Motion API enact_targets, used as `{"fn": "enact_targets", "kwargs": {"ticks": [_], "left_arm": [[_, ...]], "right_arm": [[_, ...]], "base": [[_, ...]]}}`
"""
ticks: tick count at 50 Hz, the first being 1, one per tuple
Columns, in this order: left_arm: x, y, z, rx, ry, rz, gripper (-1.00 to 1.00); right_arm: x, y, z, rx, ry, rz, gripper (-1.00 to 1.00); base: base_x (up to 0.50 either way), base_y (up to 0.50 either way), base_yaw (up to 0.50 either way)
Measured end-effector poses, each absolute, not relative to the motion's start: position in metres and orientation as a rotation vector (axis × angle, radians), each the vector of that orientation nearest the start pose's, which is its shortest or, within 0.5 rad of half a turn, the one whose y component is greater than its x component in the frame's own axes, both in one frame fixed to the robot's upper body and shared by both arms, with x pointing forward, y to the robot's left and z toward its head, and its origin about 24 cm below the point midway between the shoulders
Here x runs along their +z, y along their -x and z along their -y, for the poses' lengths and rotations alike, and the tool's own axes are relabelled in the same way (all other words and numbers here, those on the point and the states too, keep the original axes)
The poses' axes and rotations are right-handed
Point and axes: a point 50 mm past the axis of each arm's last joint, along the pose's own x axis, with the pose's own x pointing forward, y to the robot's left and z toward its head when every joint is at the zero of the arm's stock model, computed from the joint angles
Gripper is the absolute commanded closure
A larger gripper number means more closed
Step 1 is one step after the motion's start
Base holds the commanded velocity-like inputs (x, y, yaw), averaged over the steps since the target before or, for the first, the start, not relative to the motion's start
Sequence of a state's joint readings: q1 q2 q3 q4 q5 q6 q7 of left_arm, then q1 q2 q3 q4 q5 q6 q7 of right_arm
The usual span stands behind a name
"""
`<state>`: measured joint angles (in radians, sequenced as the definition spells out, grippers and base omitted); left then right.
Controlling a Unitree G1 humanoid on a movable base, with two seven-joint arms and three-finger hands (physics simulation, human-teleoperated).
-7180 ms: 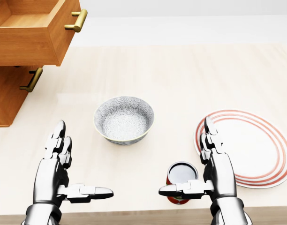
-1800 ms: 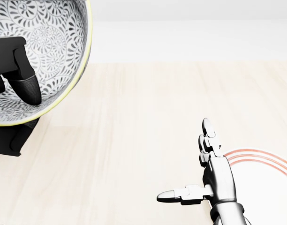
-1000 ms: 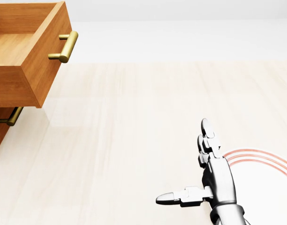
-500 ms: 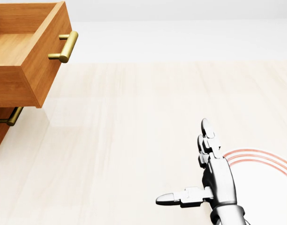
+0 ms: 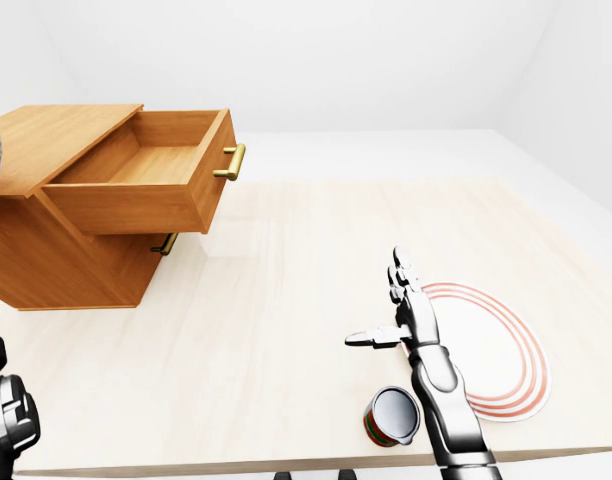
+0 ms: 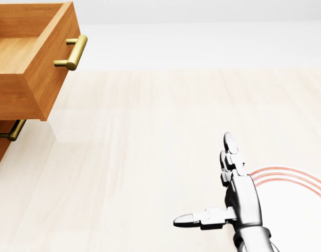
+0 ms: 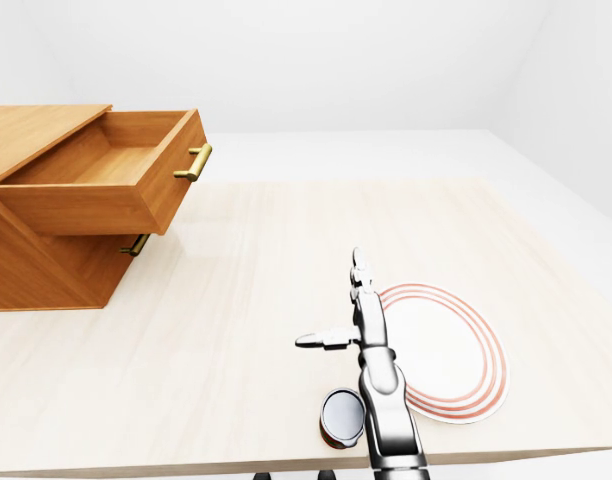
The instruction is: Put the bowl on top of the cabinet.
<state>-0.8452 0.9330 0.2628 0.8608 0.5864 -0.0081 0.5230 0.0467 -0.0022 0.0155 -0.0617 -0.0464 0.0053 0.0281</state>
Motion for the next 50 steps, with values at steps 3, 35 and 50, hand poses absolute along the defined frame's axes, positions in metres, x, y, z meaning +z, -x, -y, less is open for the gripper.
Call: {"fn": "enact_targets", "kwargs": {"ticks": [3,35,50], "left_arm": [[0.276,-0.297,-0.413,1.158,-1.089,0.246,0.97],[0.29,-0.313,-0.415,1.197,-1.047,0.089,0.47],[0.279,-0.315,-0.415,1.185,-1.041,0.045,-1.0]], "right_arm": [[0.044,-0.246,0.147,0.029,0.05,0.01,-1.0],[0.043,-0.247,0.148,0.023,0.052,0.009,-1.0],[0.043,-0.247,0.147,0.025,0.053,0.008,-1.0]], "base": [[0.0,0.0,0.0],[0.0,0.0,0.0],[0.0,0.0,0.0]]}}
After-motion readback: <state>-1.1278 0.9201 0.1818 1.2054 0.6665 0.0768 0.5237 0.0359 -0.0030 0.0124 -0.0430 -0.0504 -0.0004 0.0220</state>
